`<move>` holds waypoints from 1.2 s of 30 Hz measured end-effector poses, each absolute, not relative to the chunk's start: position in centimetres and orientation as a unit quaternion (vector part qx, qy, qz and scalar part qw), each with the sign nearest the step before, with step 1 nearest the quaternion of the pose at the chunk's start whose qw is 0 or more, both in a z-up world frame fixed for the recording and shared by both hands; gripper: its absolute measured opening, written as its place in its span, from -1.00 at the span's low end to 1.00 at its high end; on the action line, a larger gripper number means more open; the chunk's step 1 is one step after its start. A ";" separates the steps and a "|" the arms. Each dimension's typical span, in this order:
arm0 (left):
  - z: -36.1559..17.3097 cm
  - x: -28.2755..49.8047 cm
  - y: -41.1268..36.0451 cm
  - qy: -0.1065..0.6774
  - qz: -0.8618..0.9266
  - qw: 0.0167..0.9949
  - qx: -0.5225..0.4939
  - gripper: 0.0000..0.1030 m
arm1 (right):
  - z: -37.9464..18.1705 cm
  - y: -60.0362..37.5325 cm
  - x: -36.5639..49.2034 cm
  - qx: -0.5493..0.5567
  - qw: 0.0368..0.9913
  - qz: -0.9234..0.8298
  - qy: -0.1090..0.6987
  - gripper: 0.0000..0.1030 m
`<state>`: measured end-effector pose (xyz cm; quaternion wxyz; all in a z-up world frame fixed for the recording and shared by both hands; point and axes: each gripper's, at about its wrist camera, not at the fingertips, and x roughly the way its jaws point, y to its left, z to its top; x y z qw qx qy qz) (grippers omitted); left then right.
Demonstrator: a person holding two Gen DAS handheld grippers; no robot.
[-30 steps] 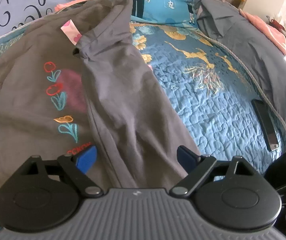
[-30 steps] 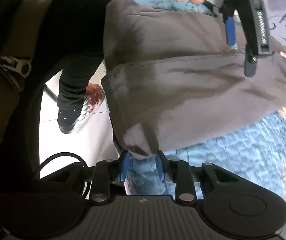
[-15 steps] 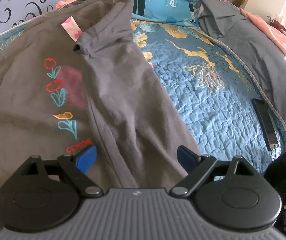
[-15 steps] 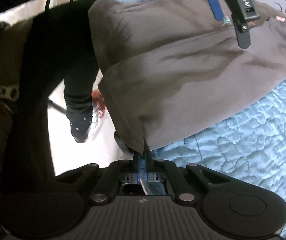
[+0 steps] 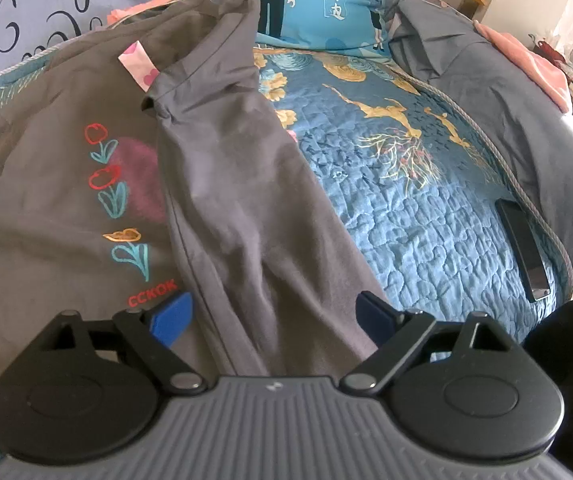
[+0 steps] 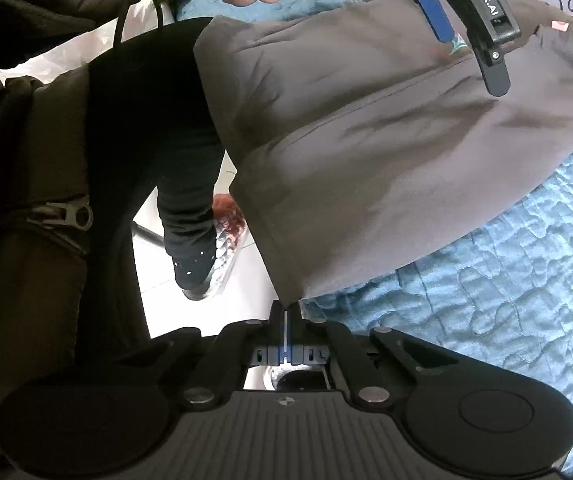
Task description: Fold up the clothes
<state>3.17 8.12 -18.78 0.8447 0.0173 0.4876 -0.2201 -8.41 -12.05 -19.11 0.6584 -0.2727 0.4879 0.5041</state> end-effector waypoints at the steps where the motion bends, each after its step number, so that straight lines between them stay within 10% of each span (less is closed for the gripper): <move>1: -18.8 3.1 8.1 0.488 -0.220 0.845 0.016 0.77 | -19.1 -12.1 -8.4 -0.270 0.659 0.504 0.489 -0.98; 15: -18.5 2.8 8.2 0.486 -0.223 0.845 0.016 0.77 | -19.0 -11.1 -9.4 -0.284 0.660 0.491 0.492 -0.99; 36: -17.2 6.8 11.1 0.471 -0.164 0.867 -0.007 0.84 | -17.0 -13.0 -1.0 -0.190 0.828 0.333 0.409 0.03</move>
